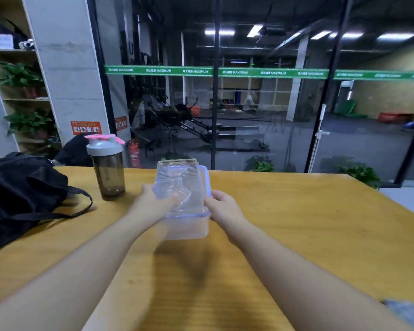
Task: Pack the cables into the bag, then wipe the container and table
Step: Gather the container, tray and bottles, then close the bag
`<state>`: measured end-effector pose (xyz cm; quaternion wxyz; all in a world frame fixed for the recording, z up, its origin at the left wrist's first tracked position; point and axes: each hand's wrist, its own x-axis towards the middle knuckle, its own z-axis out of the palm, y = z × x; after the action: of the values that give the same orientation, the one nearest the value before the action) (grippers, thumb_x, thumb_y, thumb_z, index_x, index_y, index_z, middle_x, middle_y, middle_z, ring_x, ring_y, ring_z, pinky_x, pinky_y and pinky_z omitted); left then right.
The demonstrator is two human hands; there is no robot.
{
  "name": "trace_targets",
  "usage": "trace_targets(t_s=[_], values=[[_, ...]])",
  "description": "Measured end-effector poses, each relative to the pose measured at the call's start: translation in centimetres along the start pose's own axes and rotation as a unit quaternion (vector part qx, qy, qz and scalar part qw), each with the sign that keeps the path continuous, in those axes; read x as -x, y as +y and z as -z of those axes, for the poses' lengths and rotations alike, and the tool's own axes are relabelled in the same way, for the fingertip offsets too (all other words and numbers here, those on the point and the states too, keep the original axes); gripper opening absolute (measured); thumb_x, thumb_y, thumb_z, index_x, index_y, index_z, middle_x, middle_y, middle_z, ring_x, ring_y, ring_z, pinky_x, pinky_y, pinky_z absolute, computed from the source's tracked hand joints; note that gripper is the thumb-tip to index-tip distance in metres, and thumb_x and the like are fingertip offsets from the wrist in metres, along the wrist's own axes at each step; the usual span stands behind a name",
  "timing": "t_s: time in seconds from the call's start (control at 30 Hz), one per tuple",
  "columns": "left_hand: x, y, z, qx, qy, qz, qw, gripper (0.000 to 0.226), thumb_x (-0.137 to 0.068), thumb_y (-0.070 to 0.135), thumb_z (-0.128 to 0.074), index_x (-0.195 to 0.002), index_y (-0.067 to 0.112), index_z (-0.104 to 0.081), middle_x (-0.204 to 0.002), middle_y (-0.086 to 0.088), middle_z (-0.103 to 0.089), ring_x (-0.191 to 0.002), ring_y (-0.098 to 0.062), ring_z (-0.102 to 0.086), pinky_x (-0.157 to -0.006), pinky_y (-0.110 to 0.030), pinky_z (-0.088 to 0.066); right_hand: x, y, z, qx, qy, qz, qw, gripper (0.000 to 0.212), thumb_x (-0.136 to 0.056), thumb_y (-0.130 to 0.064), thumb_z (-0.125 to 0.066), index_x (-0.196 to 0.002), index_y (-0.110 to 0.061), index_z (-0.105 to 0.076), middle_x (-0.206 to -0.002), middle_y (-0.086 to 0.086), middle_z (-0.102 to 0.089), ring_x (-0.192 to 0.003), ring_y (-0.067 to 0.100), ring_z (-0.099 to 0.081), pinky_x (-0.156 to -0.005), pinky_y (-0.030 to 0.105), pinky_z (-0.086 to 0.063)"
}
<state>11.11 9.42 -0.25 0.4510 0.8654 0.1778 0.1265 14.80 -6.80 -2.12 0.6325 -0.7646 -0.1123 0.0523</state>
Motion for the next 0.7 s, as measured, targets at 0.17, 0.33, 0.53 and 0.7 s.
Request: trace_targets(t_s=[0.17, 0.33, 0.53, 0.7], values=[[-0.4, 2.0, -4.4, 0.089, -0.097, -0.051, 0.990, 0.070, -0.077, 0.040, -0.071, -0.132, 0.020, -0.033, -0.116, 0.004, -0.055, -0.099, -0.014, -0.055, -0.067, -0.020, -0.041, -1.2, 1.5, 5.2, 0.001, 0.046, -0.020, 0.999, 0.016, -0.083, -0.022, -0.054, -0.092, -0.017, -0.067, -0.086, -0.002, -0.069, -0.074, 0.012, -0.060, -0.075, 0.030, -0.051], [-0.6, 3.9, -8.2, 0.137, -0.164, -0.114, 0.970, 0.065, -0.078, 0.022, -0.074, -0.128, 0.027, -0.033, -0.108, 0.017, -0.051, -0.095, -0.001, -0.053, -0.068, -0.008, -0.040, -2.5, 2.8, 9.1, -0.003, 0.087, -0.044, 0.995, 0.021, -0.083, -0.023, -0.054, -0.097, -0.015, -0.067, -0.094, 0.002, -0.072, -0.076, 0.013, -0.063, -0.070, 0.027, -0.050], [-2.0, 5.2, -11.5, 0.167, -0.211, -0.149, 0.951, 0.052, -0.077, 0.009, -0.073, -0.111, 0.032, -0.041, -0.100, 0.024, -0.054, -0.074, 0.024, -0.054, -0.062, 0.001, -0.040, -4.2, 3.2, 12.2, -0.016, 0.112, -0.036, 0.993, 0.018, -0.089, -0.015, -0.047, -0.087, -0.012, -0.064, -0.077, -0.003, -0.064, -0.071, 0.015, -0.058, -0.063, 0.024, -0.044], [-3.4, 5.9, -13.9, 0.173, -0.187, -0.151, 0.955, 0.047, -0.078, 0.011, -0.073, -0.106, 0.033, -0.042, -0.095, 0.025, -0.055, -0.073, 0.022, -0.053, -0.059, 0.003, -0.038, -6.2, 3.6, 13.8, 0.015, 0.131, -0.036, 0.991, 0.024, -0.091, -0.015, -0.039, -0.095, -0.012, -0.063, -0.082, -0.003, -0.062, -0.076, 0.016, -0.057, -0.062, 0.025, -0.043]])
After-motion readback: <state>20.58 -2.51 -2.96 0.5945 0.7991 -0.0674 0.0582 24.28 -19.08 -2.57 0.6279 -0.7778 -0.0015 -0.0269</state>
